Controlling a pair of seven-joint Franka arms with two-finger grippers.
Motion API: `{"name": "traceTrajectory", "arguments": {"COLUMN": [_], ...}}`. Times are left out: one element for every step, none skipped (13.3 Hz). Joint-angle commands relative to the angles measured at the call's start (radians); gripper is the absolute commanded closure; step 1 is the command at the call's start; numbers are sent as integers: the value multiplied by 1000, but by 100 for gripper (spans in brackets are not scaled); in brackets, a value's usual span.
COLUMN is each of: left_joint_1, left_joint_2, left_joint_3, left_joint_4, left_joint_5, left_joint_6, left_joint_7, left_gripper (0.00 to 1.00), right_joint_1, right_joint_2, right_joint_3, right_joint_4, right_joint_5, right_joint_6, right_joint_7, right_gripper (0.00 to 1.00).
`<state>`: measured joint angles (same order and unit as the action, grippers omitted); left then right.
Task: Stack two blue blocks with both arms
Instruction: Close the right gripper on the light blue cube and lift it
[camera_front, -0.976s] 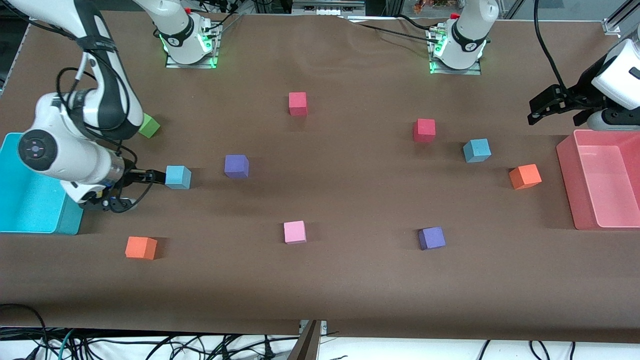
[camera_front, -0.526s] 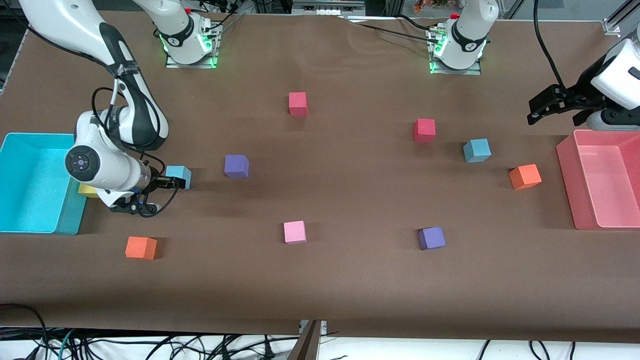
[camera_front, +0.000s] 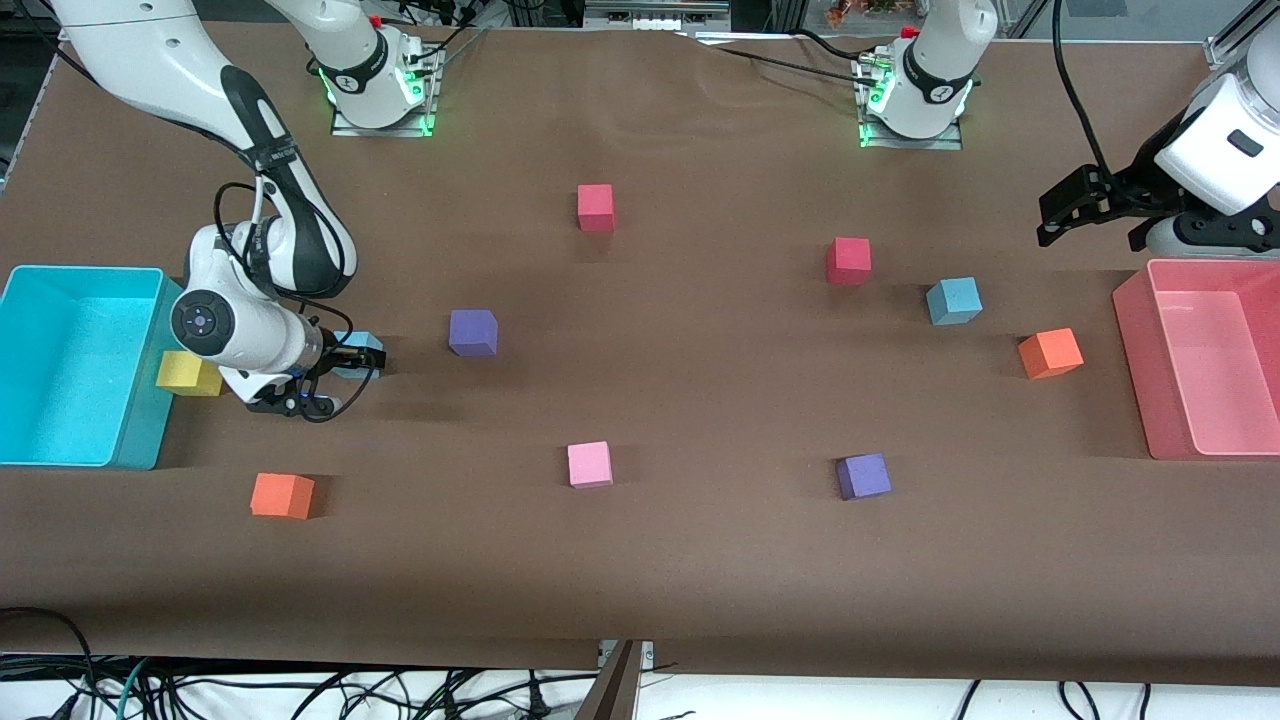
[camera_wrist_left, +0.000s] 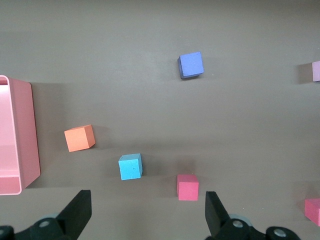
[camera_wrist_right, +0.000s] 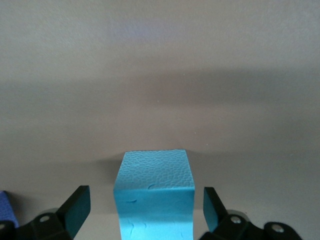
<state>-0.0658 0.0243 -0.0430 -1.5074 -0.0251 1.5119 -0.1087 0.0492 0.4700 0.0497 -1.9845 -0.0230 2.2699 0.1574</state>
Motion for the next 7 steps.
{"name": "traceTrajectory", "arguments": {"left_joint_1": [6, 9, 9, 9, 8, 8, 8], "left_joint_2": [-1, -1, 0, 0, 0, 0, -1], "left_joint_3": [-3, -3, -2, -3, -5, -6, -5], "left_joint_4": [19, 18, 18, 18, 18, 18, 18], "left_joint_5": [4, 4, 4, 4, 4, 4, 5], "left_joint_6": [-22, -22, -25, -25, -25, -27, -27], "left_joint_7": [-3, -3, -2, -2, -2, -2, -2], "left_gripper": [0, 0, 0, 0, 0, 0, 0], "right_joint_1": [-6, -6, -6, -2, 3, 12, 33], "right_joint_2": [6, 6, 6, 4, -1, -4, -4], "right_joint_3": [1, 1, 1, 1, 2, 5, 7], "right_joint_4": [-5, -1, 3, 10, 36, 92, 180], "right_joint_5": [-14, -14, -14, -14, -15, -15, -14], "right_joint_6": [13, 10, 10, 8, -21, -103, -221], "right_joint_7": [27, 28, 28, 33, 39, 41, 48], "right_gripper": [84, 100, 100, 100, 100, 100, 100]}}
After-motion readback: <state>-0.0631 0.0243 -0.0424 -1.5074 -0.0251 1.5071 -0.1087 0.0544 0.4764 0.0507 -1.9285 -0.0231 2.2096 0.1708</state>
